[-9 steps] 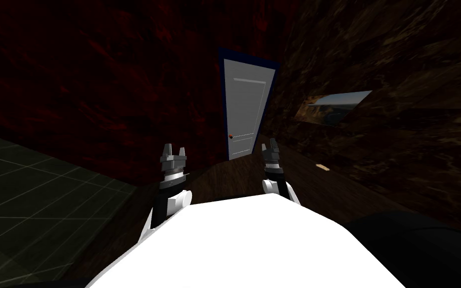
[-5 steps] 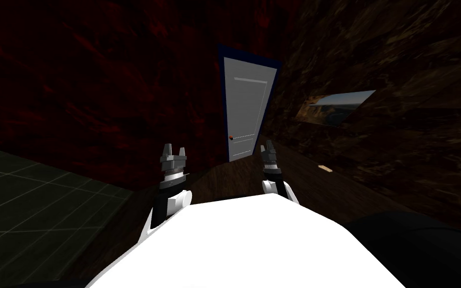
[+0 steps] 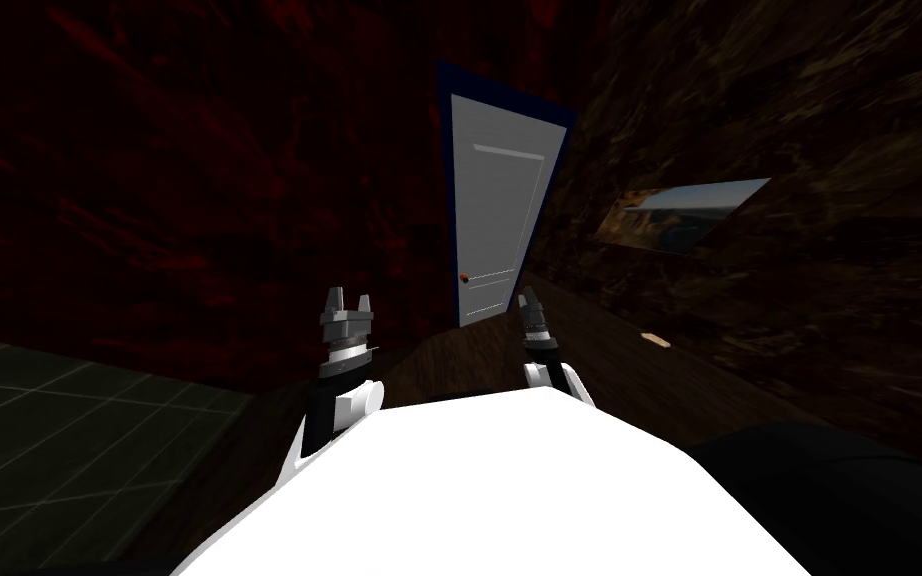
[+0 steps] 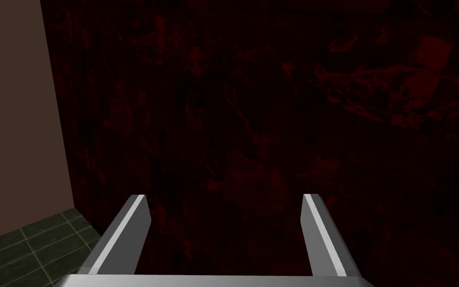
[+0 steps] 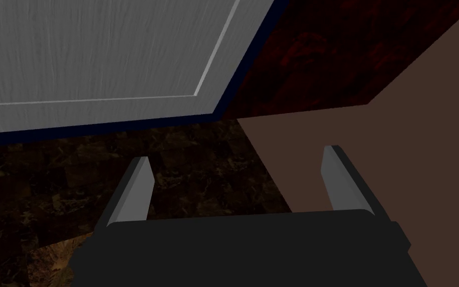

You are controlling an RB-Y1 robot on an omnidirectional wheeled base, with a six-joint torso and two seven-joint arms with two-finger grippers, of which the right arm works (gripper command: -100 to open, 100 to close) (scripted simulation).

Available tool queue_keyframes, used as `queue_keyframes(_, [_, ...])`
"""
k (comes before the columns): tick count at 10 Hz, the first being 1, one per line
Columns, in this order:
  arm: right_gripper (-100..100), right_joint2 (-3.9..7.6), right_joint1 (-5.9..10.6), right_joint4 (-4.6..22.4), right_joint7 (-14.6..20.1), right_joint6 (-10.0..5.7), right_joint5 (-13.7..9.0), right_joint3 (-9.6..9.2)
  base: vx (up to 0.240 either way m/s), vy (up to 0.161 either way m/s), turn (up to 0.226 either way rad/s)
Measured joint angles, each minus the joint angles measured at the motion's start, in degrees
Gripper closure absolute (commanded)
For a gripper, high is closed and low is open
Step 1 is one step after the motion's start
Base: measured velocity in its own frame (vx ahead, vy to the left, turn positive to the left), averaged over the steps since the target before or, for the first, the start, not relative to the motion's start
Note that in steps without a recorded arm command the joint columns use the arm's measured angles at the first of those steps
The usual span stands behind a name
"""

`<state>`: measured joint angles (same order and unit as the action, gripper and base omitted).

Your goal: Pull the door open

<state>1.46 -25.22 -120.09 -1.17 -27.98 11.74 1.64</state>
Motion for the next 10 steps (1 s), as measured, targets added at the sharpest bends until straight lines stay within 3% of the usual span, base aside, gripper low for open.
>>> queue_keyframes(4, [-100,0.93,0.21,4.80,-4.90,-2.63,3.01,-0.16,0.134,0.044,-0.028])
queue_keyframes(10, [-100,2.23,1.03,11.00,-11.38,-5.31,7.01,0.05,0.114,0.042,-0.028])
